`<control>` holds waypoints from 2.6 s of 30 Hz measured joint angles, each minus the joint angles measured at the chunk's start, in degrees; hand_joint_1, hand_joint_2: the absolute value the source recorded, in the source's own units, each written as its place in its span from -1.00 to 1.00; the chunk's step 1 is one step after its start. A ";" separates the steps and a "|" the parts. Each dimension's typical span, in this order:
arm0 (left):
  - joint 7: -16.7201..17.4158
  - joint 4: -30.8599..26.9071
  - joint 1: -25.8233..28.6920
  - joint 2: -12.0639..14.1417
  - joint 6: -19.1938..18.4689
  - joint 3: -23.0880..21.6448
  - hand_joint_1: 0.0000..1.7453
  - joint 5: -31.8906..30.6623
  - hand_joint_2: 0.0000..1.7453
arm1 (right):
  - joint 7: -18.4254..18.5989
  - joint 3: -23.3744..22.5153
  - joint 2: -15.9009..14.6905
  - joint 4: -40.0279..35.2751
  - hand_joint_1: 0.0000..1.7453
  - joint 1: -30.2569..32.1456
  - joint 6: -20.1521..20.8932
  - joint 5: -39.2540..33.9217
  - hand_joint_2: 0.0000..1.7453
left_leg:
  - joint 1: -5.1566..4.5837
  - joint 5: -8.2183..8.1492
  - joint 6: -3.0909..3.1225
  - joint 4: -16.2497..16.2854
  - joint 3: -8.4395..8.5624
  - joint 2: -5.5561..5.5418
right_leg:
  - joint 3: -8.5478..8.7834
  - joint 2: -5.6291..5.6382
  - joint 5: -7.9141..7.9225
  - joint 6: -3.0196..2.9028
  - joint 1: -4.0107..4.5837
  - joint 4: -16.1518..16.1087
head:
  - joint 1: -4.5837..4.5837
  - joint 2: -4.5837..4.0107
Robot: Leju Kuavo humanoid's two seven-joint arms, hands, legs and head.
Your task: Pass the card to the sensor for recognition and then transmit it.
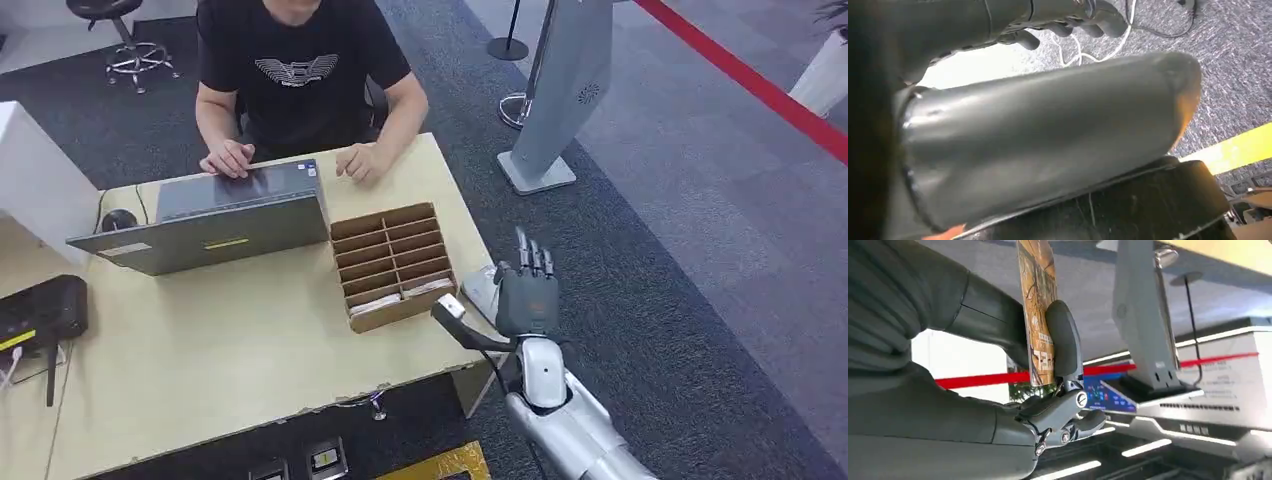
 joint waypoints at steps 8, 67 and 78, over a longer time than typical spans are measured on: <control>0.42 0.00 -0.01 0.04 -0.44 0.00 -1.00 -1.37 -1.00 | 4.52 1.46 -0.24 -11.55 1.00 -0.54 0.02 3.49 1.00 | 0.00 0.00 0.00 0.00 -0.01 0.00 | 0.01 0.00 0.00 0.00 0.00 0.01 | 0.00 0.00; 3.80 0.00 -3.10 -0.98 -4.39 3.08 -1.00 -14.58 -1.00 | -12.48 15.06 13.29 -3.38 1.00 -20.35 0.63 -4.66 1.00 | 0.01 0.06 -0.05 0.00 -0.08 -0.10 | -0.05 -0.06 0.00 -0.02 0.01 0.10 | 0.02 0.00; 3.80 0.00 -3.10 -0.98 -4.44 3.39 -1.00 -14.77 -1.00 | -12.98 13.90 14.80 0.05 -1.00 -20.71 0.61 -4.33 1.00 | 0.01 0.06 -0.05 0.00 -0.07 -0.10 | -0.06 -0.06 0.00 -0.02 0.01 0.10 | 0.00 0.00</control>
